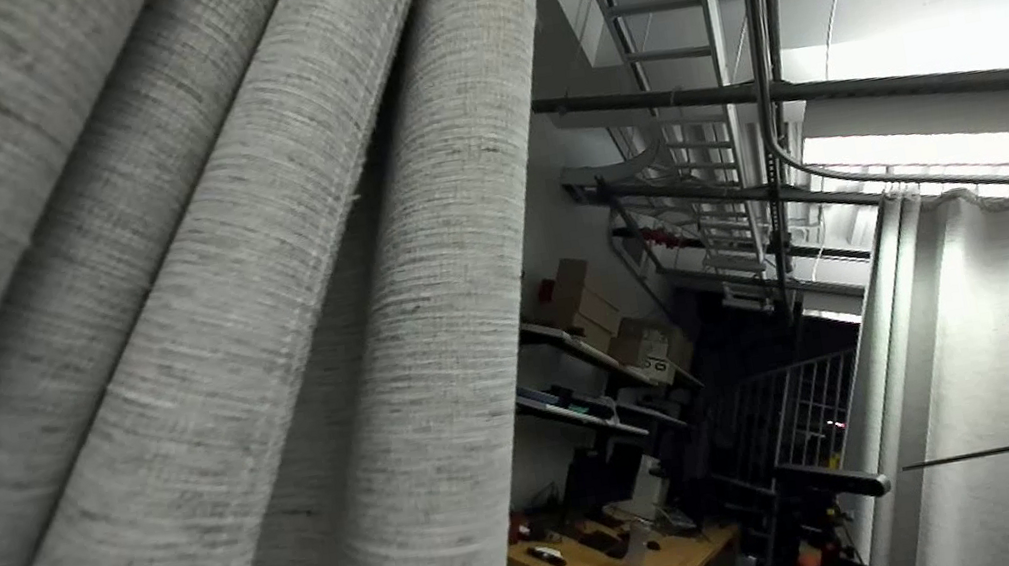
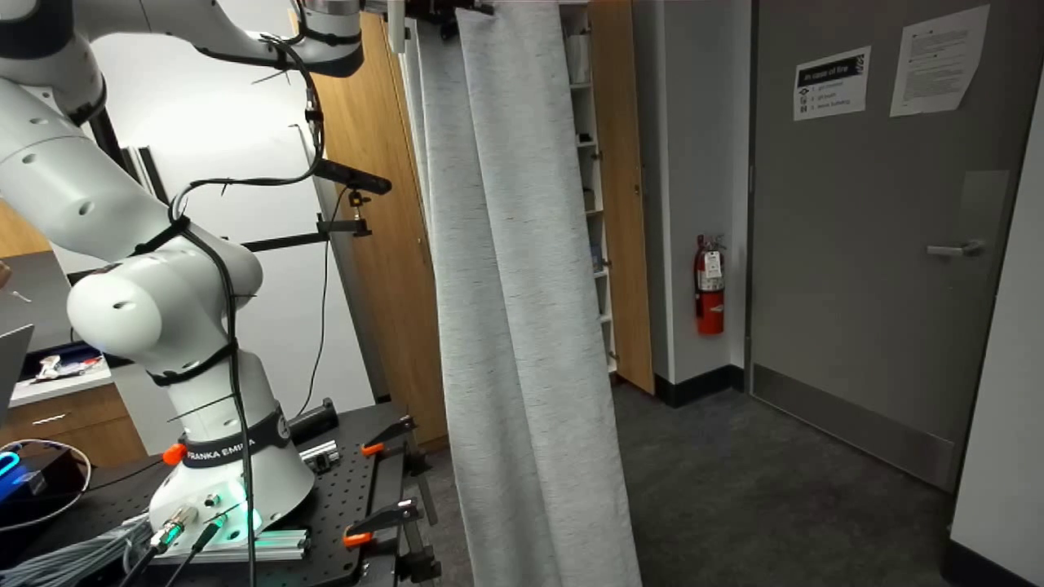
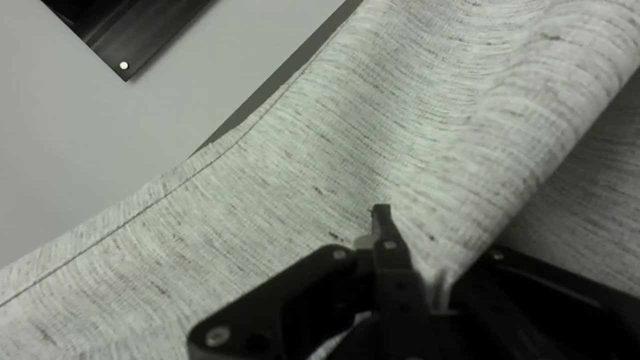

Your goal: Draw the light grey curtain open

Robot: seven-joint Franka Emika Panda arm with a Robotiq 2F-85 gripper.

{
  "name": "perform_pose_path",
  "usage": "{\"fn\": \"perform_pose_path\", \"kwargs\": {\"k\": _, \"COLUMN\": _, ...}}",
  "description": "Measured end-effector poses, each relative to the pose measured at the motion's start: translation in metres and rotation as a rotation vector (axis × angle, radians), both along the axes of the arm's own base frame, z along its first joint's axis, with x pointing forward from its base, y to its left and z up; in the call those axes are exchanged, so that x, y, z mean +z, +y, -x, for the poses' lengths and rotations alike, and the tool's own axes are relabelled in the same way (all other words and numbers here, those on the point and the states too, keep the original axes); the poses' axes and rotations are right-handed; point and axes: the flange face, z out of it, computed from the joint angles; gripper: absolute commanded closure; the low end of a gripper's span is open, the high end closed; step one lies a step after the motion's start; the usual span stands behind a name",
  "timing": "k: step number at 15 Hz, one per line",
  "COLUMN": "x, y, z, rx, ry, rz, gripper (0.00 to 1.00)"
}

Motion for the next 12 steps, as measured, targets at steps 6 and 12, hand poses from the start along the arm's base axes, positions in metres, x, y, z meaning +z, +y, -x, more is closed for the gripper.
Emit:
{"fn": "perform_pose_path", "kwargs": {"k": 6, "x": -0.003, "y": 0.04, "z": 0.03, "rx": -0.001, "ry": 0.016, "rz": 0.087, "gripper": 1.0}}
{"fn": "perform_pose_path", "kwargs": {"k": 12, "x": 0.0, "y": 0.068, "z": 0.052, "rx": 0.012, "ry": -0.015, "rz": 0.158, "gripper": 1.0}}
